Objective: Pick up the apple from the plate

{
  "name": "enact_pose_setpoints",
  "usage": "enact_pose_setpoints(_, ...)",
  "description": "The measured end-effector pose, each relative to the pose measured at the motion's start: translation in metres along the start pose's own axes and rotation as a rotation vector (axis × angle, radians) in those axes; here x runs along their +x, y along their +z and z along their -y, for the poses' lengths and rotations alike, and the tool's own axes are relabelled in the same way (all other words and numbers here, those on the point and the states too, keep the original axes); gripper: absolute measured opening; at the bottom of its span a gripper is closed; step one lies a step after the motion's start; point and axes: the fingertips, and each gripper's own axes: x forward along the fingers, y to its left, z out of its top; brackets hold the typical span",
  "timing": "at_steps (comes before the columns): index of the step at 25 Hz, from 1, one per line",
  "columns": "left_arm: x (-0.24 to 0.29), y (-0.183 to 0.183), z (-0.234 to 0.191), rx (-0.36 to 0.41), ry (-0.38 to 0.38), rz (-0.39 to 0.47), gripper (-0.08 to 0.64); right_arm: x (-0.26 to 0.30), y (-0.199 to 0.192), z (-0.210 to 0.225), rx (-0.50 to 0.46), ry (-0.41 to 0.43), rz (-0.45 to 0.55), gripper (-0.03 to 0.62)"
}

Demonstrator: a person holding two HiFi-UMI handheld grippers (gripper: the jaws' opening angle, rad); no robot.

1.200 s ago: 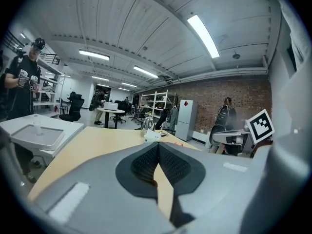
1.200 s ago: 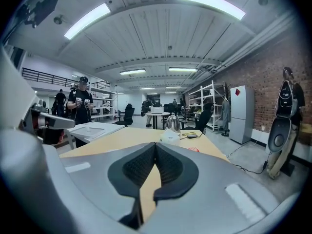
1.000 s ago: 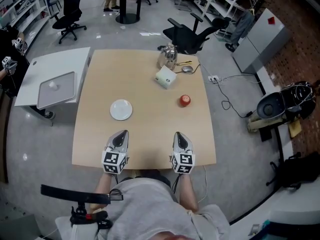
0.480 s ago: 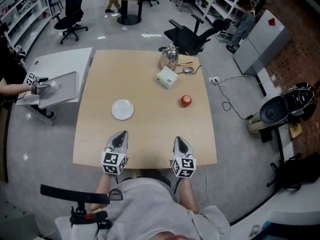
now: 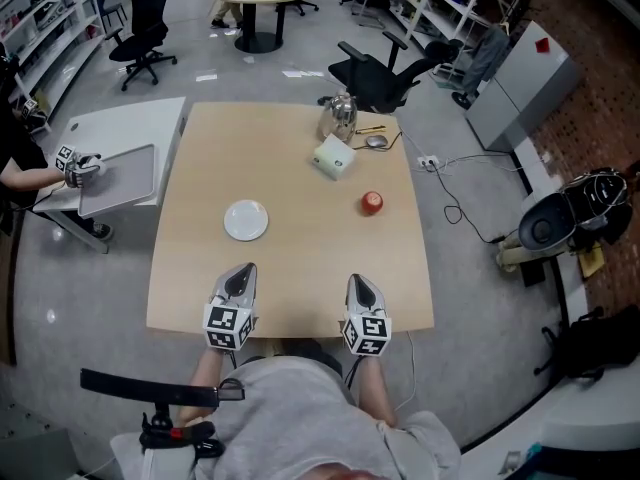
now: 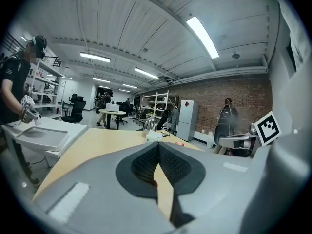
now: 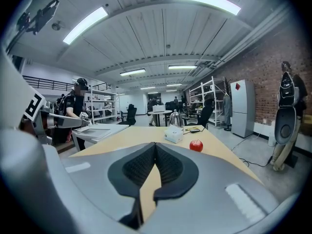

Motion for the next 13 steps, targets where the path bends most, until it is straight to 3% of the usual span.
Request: enact_pose_setpoints(13, -0.0017, 0.0009, 0.0033, 0.004, -0.001, -0.001, 0.018, -0.0017, -0.0027, -0.0005, -0.001, 0.002, -0.007, 0.006)
